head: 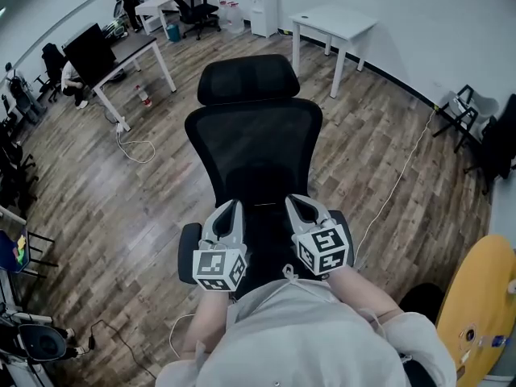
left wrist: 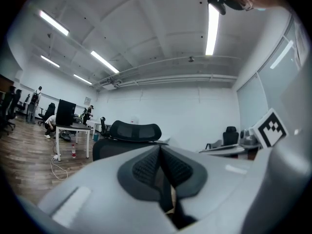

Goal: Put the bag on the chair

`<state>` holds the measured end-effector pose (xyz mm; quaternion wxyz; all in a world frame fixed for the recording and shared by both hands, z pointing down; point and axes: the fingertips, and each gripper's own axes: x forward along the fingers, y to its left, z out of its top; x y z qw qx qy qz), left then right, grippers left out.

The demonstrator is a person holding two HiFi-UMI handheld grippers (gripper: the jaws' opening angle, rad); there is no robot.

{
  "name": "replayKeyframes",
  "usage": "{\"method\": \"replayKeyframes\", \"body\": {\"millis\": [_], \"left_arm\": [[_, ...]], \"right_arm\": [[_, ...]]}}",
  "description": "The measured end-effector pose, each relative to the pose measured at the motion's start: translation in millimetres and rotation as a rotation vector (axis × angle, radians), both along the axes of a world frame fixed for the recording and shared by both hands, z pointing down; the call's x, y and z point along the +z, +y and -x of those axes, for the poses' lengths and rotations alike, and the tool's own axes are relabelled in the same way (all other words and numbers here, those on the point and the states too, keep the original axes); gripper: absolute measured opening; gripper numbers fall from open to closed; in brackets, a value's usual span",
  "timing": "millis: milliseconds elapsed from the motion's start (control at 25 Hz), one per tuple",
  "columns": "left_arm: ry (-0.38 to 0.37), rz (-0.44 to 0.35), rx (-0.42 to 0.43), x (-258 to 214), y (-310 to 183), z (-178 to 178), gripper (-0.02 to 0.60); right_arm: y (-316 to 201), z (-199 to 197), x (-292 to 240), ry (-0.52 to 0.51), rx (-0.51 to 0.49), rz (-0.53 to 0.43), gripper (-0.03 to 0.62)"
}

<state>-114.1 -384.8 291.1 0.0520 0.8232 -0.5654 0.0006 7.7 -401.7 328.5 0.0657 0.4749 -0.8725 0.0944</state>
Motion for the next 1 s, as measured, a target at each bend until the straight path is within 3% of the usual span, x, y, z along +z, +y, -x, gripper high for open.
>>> {"method": "replayKeyframes", "body": {"millis": [520, 1000], "left_arm": [[-0.031, 0.012, 0.047, -0.1, 4.8, -15.4, 0.006], [-0.047, 0.03, 0.062, 7.5, -0.6, -6.8, 0.006]], "right_arm": [[3.7, 2.1, 13.8, -0.02, -0.011, 0.055, -0.003], [-8.8, 9.8, 16.8, -0.025, -0.012, 0.068, -0.003]]}}
